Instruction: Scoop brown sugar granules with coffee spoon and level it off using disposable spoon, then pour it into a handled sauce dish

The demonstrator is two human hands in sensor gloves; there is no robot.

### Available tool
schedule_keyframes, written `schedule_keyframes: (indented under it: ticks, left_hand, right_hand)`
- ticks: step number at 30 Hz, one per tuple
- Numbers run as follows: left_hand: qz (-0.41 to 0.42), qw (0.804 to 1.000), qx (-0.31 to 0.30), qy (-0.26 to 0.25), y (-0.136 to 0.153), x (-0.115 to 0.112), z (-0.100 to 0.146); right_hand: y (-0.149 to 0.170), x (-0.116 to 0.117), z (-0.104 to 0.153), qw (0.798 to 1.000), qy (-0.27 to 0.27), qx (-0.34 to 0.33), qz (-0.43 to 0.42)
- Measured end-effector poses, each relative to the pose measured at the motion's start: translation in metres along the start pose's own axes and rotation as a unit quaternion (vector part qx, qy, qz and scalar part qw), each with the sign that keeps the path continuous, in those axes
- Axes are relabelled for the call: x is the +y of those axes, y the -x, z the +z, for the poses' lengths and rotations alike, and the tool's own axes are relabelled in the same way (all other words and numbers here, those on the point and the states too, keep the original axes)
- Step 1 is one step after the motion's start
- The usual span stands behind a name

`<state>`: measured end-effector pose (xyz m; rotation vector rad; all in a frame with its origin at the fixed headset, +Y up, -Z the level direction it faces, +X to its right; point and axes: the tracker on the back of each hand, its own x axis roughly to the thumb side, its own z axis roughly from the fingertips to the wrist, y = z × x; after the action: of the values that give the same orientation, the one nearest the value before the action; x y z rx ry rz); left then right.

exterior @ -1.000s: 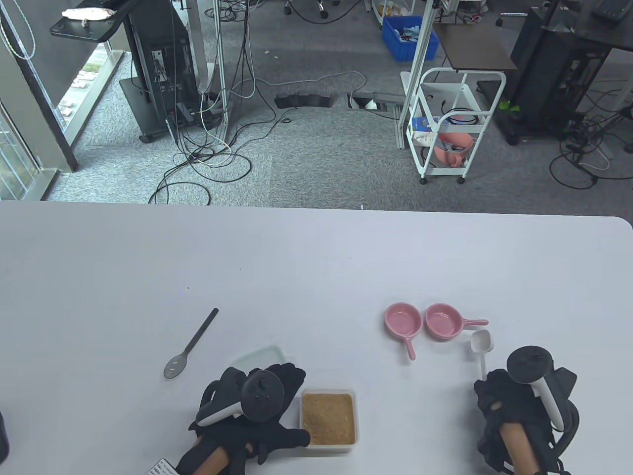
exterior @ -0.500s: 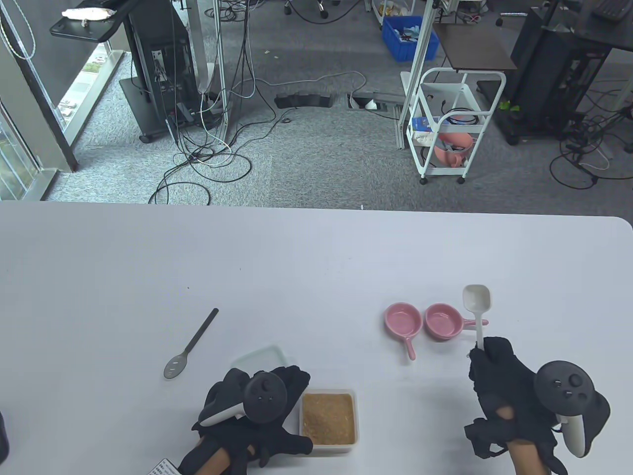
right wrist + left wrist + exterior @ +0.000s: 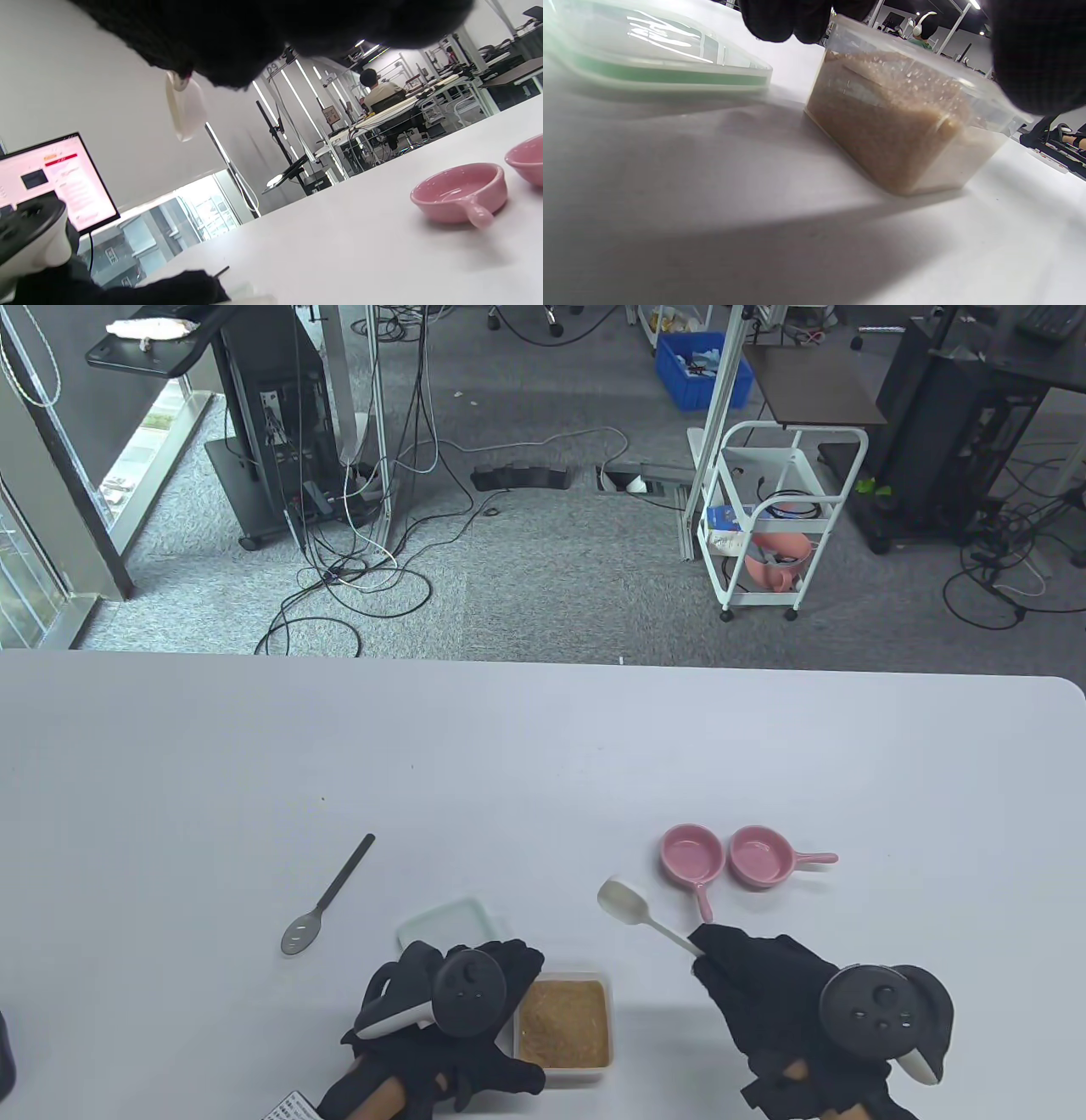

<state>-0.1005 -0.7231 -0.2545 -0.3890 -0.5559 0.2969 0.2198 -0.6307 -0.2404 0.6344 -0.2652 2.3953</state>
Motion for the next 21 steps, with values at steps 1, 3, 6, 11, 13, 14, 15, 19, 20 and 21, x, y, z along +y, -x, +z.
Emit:
schedule_keyframes:
  ticks: [1, 3, 6, 11, 13, 14, 15, 19, 20, 21]
  left_hand:
    - [-0.001, 1.000, 0.000, -0.001, 0.000, 0.000, 0.000]
    - [-0.002, 1.000, 0.001, -0.001, -0.001, 0.000, 0.000]
    - [0.002, 1.000, 0.000, 0.002, -0.001, -0.001, -0.001]
    - [0.008, 1.000, 0.000, 0.005, -0.001, -0.001, -0.001]
    - [0.011, 1.000, 0.001, 0.007, -0.001, -0.001, -0.001]
    - [0.013, 1.000, 0.001, 0.008, -0.001, -0.001, -0.001]
    - [0.014, 1.000, 0.001, 0.009, -0.001, -0.001, -0.001]
    - [0.013, 1.000, 0.001, 0.009, -0.001, -0.001, -0.001]
    - [0.013, 1.000, 0.001, 0.009, 0.000, -0.001, -0.002]
    - [0.013, 1.000, 0.001, 0.009, 0.000, -0.001, -0.002]
  right_hand:
    - [-0.003, 0.006, -0.001, 1.000, -0.024, -0.008, 0.011]
    - [-0.008, 0.013, -0.002, 0.998, -0.040, -0.020, 0.032]
    - [-0.019, 0.025, -0.003, 0.992, -0.073, -0.042, 0.099]
    - [-0.040, 0.038, 0.000, 0.970, -0.090, -0.077, 0.210]
    - [-0.048, 0.042, 0.002, 0.962, -0.098, -0.090, 0.237]
    - [-0.052, 0.044, 0.003, 0.958, -0.099, -0.098, 0.251]
    - [-0.054, 0.046, 0.003, 0.955, -0.100, -0.103, 0.261]
    - [-0.065, 0.057, 0.006, 0.930, -0.101, -0.123, 0.331]
    - [-0.068, 0.061, 0.007, 0.923, -0.103, -0.129, 0.349]
    - [-0.070, 0.063, 0.008, 0.920, -0.102, -0.134, 0.354]
